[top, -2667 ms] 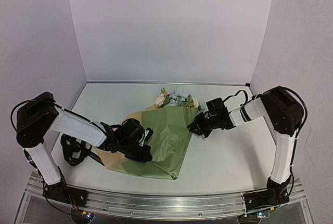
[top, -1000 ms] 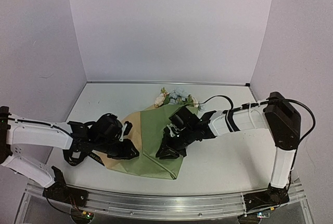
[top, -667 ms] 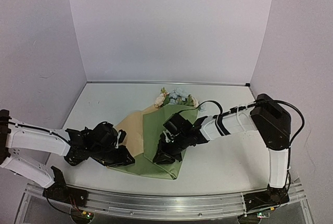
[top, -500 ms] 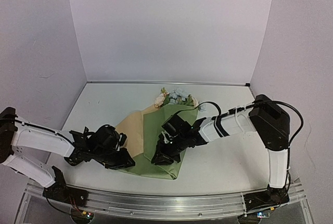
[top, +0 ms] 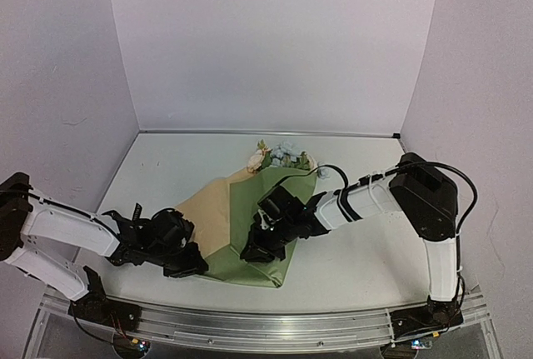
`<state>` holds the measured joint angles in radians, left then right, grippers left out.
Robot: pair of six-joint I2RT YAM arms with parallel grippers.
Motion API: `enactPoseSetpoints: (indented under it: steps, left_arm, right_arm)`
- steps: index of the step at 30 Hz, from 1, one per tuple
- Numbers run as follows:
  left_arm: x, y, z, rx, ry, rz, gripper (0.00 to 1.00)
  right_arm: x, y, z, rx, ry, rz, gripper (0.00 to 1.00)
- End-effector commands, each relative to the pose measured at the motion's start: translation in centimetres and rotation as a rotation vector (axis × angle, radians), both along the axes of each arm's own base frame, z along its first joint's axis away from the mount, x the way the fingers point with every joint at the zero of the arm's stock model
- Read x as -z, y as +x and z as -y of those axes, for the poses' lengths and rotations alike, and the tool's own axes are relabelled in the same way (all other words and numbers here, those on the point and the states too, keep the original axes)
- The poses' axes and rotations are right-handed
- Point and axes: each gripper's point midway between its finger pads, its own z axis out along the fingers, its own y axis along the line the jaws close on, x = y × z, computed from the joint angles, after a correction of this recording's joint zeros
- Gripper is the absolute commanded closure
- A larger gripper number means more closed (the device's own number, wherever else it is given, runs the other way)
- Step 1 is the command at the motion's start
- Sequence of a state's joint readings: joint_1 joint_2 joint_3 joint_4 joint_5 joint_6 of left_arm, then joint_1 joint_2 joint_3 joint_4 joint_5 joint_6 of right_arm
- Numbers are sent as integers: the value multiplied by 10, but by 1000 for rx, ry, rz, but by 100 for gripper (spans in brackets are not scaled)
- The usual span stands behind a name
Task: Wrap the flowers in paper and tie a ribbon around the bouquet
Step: Press the fold line on the 2/3-folded wrapping paper.
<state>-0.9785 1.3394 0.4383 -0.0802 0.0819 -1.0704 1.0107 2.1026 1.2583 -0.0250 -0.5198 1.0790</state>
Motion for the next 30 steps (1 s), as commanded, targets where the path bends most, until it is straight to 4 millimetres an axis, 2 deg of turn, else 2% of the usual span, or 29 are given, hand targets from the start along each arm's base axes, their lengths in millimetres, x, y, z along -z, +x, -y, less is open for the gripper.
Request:
enactPoseSetpoints:
  steps: [1, 7, 11, 13, 16, 21, 24, 30]
  left_arm:
    - [18, -12, -49, -97, 163, -32, 86]
    - [19, -28, -78, -131, 198, -56, 85]
    - [20, -36, -93, -138, 242, -68, 84]
    - [15, -35, -94, -146, 240, -67, 84]
    - [-1, -32, -89, -177, 195, -64, 78]
    - [-22, -28, -90, -311, 117, -76, 71]
    - [-28, -21, -88, -399, 37, -64, 69]
    - [-30, -8, -65, -456, -108, -66, 65]
  right_arm:
    - [22, 2, 6, 23, -44, 5, 85]
    - [31, 0, 9, 27, -64, -6, 85]
    - [31, 4, 4, 31, -42, 0, 85]
    - [32, 3, 4, 30, -43, 1, 85]
    - [32, 4, 4, 31, -42, -1, 85]
    - [33, 3, 4, 29, -42, -4, 85]
    - [35, 3, 3, 28, -42, -4, 85]
    - [36, 4, 2, 33, -39, -9, 85]
